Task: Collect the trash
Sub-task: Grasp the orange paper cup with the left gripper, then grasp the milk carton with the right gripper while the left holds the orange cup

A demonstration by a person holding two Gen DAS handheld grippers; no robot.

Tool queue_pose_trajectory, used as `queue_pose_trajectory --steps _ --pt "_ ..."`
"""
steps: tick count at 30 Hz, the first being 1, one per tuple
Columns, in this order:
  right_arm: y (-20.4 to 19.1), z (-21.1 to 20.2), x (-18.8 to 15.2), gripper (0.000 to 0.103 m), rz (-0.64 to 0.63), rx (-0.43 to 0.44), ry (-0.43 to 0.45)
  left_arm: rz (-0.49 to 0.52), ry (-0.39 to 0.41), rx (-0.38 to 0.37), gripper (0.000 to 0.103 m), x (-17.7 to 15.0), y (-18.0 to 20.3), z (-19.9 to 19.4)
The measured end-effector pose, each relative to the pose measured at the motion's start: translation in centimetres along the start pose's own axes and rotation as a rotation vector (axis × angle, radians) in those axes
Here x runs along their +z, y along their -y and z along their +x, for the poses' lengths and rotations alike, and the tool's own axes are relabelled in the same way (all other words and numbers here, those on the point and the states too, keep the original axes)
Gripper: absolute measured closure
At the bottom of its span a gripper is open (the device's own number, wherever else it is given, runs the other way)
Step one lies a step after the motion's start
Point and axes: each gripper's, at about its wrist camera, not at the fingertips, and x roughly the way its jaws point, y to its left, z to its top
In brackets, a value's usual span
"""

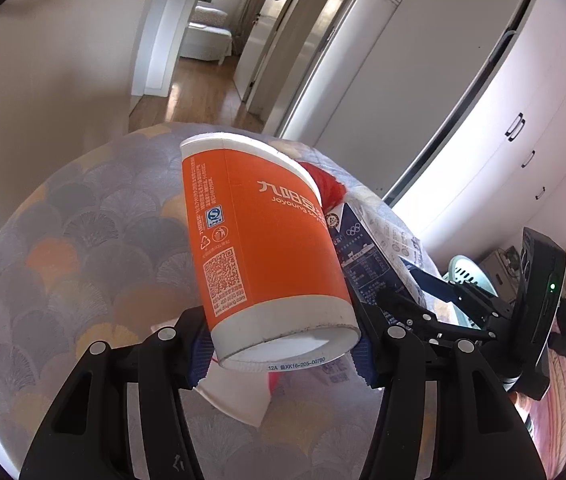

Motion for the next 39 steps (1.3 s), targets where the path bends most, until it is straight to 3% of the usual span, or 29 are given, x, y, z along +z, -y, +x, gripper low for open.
queue_pose_trajectory --steps 5,6,7,8,10,12,14,15,17,19,25,29,36,39 --pt "0.6 -3.1 -0.2 0.043 0.035 -0.029 0.067 0.033 0.028 -0.031 0.049 0.0 1.5 -1.0" --pt "0.8 -3.9 -0.4 0.051 0.039 -0.023 0.079 0.044 0.034 -0.037 0.049 -0.1 2.0 -1.3" --pt "0.8 -4.4 -0.4 0.095 0.052 -0.02 0.075 0.056 0.042 -0.049 0.049 -0.2 2.6 -1.5" --pt "1.3 -4.9 -0.5 0.101 0.075 -0.056 0.066 0.067 0.049 -0.068 0.049 -0.2 3.2 -1.8" --pt "2.3 -5.0 -0.7 0.101 0.099 -0.141 0.006 0.085 0.052 -0.1 0.049 -0.4 4.3 -1.8" --pt "3.1 -5.5 -1.7 0.101 0.093 -0.047 0.009 0.099 0.048 -0.114 0.049 -0.5 5.3 -1.5" --pt "4.3 -5.7 -2.4 0.101 0.14 -0.02 -0.006 0.12 0.037 -0.123 0.049 -1.0 6.3 -1.0" --pt "4.5 -6.1 -2.8 0.1 0.148 0.0 0.006 0.125 0.034 -0.122 0.049 -1.0 6.8 -0.8" --pt "4.2 -6.2 -3.0 0.086 0.153 0.02 0.008 0.123 0.031 -0.125 0.049 -1.2 7.1 -0.5" --pt "3.6 -6.3 -3.3 0.025 0.156 0.023 0.022 0.113 0.03 -0.128 0.049 -1.1 7.0 -0.4" --pt "0.7 -4.4 -3.0 0.023 0.178 0.016 -0.027 0.103 0.034 -0.125 0.049 -1.3 6.0 -0.5" --pt "-0.7 -1.7 -2.0 0.023 0.229 -0.103 -0.09 0.099 0.037 -0.123 0.049 -1.4 5.4 -0.9" --pt "-2.3 2.2 -1.5 0.023 0.247 -0.195 -0.17 0.087 0.045 -0.125 0.049 -1.2 4.5 -1.1" --pt "-2.6 2.1 -1.6 0.034 0.24 -0.205 -0.173 0.09 0.043 -0.125 0.049 -1.1 4.4 -1.2"
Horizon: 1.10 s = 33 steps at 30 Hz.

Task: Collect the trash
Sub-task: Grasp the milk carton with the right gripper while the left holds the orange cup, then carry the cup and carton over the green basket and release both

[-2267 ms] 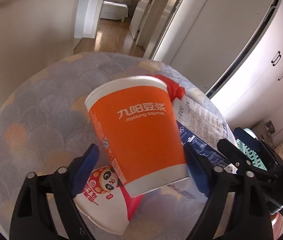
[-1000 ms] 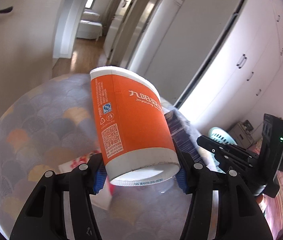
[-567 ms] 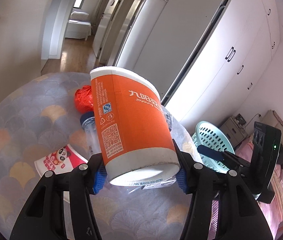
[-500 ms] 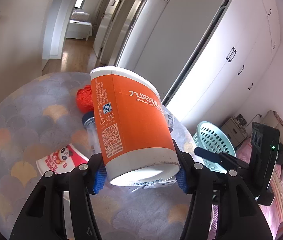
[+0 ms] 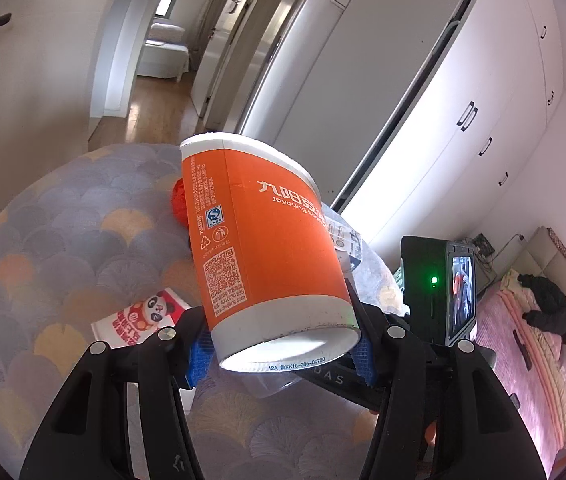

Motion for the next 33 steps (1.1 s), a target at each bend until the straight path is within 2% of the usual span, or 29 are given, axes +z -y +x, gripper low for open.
queue_pose_trajectory --steps 3,4,5,13,19,26,33 --pt "1.0 -1.2 -0.2 0.041 0.035 0.041 0.023 0.0 0.012 0.001 0.049 0.4 0.2 -0.1" --pt "1.5 -2.0 -0.4 0.049 0.048 0.06 0.036 0.0 0.017 0.0 0.049 0.5 0.2 -0.2" --pt "2.1 -2.7 -0.5 0.051 0.059 0.077 0.049 -0.001 0.024 0.0 0.049 0.8 0.4 -0.3" --pt "7.0 -6.9 -1.3 0.051 0.131 0.154 0.131 0.051 0.065 -0.011 0.049 2.8 4.2 -0.2" --pt "11.1 -10.0 -1.3 0.051 0.201 0.178 0.216 0.107 0.051 -0.041 0.049 3.1 7.9 1.3" --pt "16.9 -13.2 -1.9 0.051 0.311 0.12 0.329 0.176 0.05 -0.091 0.049 3.4 11.9 3.0" --pt "25.1 -15.7 -3.2 0.051 0.453 0.018 0.416 0.241 0.019 -0.158 0.049 3.6 17.4 6.8"
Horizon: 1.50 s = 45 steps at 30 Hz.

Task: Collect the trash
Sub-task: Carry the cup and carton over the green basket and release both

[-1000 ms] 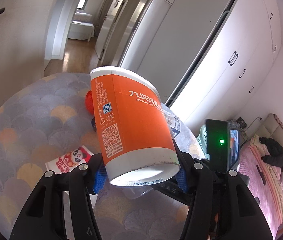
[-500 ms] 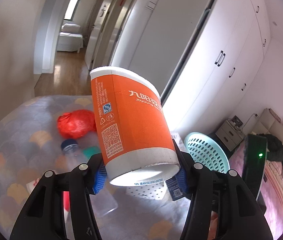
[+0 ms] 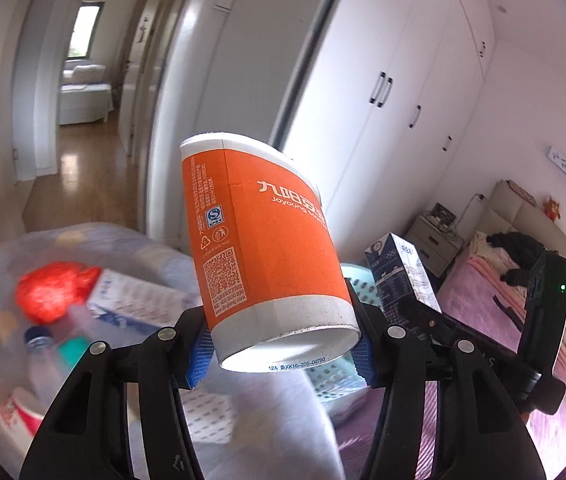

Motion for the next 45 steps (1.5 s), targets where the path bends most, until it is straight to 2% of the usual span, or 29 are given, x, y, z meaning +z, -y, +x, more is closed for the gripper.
queue_pose_trajectory --steps 6,11,16,21,22,23,24,27,34,40,45 --pt "7.7 1.0 1.6 0.051 0.128 -0.075 -0.002 0.058 -0.078 -0.087 0.049 0.1 4.7 6.6" --pt "12.4 4.7 1.6 0.051 0.19 -0.157 -0.057 0.107 -0.157 -0.104 0.049 -1.1 7.7 11.8" --pt "14.9 8.0 1.1 0.051 0.218 -0.234 -0.115 0.116 -0.245 -0.106 0.049 -2.5 8.8 16.9" --pt "16.0 9.9 0.3 0.049 0.238 -0.277 -0.144 0.142 -0.268 -0.096 0.049 -3.2 9.3 19.3" --pt "16.0 10.1 0.2 0.049 0.242 -0.271 -0.145 0.14 -0.268 -0.101 0.047 -3.3 9.3 19.5" --pt "15.9 10.1 0.2 0.049 0.247 -0.27 -0.143 0.135 -0.27 -0.105 0.036 -3.3 9.4 19.6" --pt "16.1 9.9 0.2 0.049 0.25 -0.272 -0.14 0.128 -0.269 -0.111 0.03 -3.3 9.4 19.7" --pt "16.3 8.8 0.1 0.049 0.255 -0.253 -0.126 0.119 -0.259 -0.125 0.03 -3.2 9.3 19.3" --pt "14.4 5.5 0.5 0.049 0.215 -0.206 -0.082 0.115 -0.192 -0.157 0.03 -2.9 9.0 14.9" --pt "9.1 2.9 0.8 0.049 0.117 -0.151 -0.037 0.124 -0.097 -0.135 0.03 -2.4 8.0 9.3" --pt "3.5 1.4 0.1 0.049 0.014 -0.06 -0.017 0.096 -0.01 -0.102 0.03 -2.4 5.8 3.5"
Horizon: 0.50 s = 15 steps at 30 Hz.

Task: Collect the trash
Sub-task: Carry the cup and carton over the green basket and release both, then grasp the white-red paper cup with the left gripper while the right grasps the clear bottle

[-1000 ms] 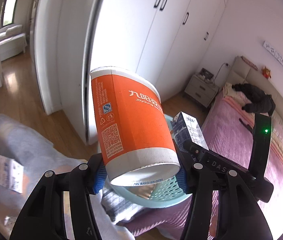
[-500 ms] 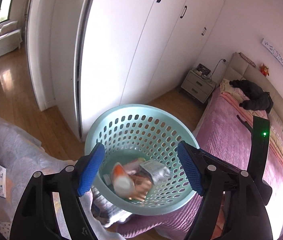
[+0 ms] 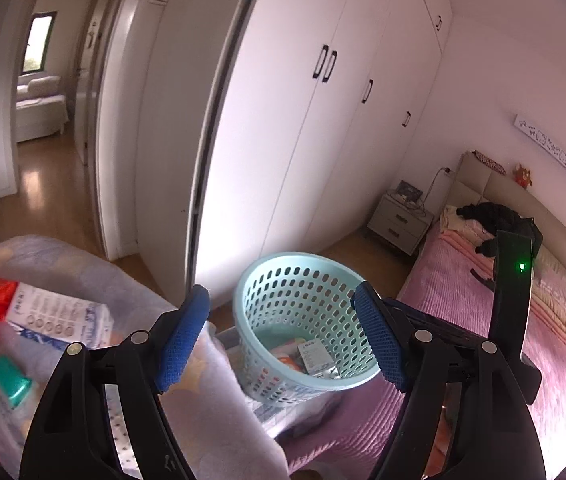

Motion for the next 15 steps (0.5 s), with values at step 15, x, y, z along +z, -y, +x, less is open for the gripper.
queue_pose_trajectory --steps 15 --pt "-15.9 0.5 -6.9 0.049 -0.304 0.273 -0.05 -0.182 0.071 0.346 0.025 -6.5 -13.4 -15.3"
